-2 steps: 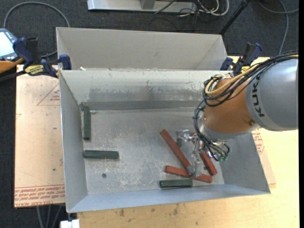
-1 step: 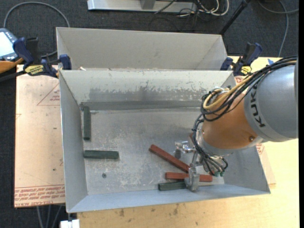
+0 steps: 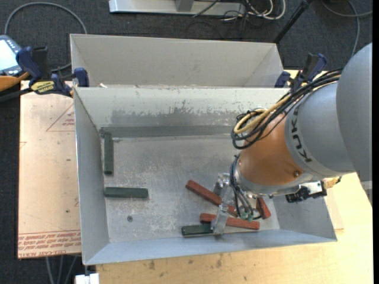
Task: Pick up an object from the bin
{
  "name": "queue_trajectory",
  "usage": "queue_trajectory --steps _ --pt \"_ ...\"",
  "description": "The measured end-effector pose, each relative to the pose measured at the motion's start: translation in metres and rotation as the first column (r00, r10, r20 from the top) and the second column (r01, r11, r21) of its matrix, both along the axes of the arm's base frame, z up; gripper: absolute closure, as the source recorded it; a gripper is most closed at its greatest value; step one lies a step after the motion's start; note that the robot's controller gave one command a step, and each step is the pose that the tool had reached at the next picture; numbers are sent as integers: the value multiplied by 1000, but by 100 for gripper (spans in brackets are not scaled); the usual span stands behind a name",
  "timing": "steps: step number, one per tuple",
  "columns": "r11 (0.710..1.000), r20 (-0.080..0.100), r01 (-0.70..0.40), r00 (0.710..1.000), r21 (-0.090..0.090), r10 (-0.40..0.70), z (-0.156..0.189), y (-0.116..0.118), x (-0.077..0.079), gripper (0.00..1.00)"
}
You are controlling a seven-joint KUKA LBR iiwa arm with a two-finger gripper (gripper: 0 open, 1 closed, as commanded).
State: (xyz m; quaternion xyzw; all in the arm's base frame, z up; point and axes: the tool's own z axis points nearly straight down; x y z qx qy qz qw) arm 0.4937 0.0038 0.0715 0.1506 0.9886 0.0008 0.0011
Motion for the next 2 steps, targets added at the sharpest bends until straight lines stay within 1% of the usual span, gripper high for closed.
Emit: queue_trajectory --steps 1,2 --pt "1000 5 -2 1000 0 2 3 0 2 100" --pt "1000 7 0 1000 -1 0 1 -1 2 0"
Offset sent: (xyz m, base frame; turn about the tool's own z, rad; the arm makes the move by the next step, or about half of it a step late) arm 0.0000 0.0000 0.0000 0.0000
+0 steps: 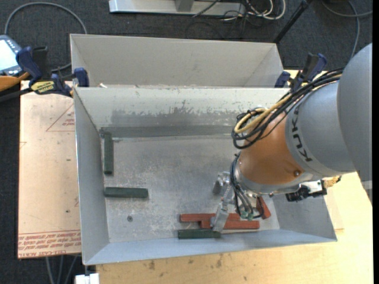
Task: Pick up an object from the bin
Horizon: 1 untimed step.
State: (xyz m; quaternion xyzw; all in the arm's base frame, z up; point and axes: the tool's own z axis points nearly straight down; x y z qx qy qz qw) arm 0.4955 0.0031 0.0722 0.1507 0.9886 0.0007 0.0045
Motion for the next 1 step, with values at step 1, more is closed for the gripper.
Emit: queue_trajectory --steps 1 --pt "990 8 143 990 1 -143 0 -5 -9 0"
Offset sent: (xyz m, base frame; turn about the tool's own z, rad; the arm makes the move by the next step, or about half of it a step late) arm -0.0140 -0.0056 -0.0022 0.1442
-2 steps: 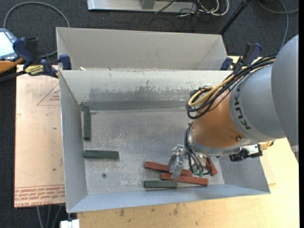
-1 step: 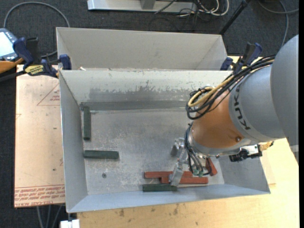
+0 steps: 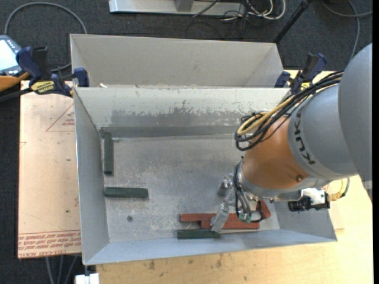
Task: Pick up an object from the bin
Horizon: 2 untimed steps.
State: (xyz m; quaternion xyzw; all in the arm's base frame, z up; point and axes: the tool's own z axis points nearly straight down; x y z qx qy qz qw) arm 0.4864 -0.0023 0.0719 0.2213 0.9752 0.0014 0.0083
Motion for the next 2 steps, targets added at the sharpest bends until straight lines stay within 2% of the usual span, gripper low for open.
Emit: queue_trajectory --steps 1,2 --pt "969 -13 -246 969 -1 246 10 -35 25 0" --pt "995 -14 -100 995 3 100 -2 26 10 0"
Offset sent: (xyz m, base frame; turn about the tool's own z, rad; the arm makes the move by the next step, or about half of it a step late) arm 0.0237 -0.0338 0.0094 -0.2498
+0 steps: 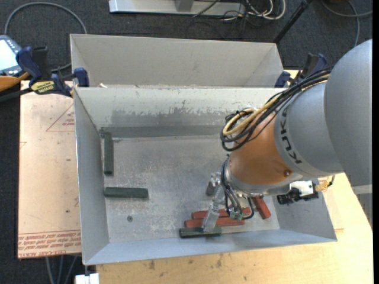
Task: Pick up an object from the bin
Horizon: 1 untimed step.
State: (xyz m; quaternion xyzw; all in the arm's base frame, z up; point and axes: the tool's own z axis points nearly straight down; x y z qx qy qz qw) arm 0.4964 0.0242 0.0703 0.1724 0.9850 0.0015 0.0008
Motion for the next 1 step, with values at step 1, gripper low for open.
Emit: queue_trajectory --steps 1 --pt "1000 3 0 1000 -1 0 2 -2 1 100"
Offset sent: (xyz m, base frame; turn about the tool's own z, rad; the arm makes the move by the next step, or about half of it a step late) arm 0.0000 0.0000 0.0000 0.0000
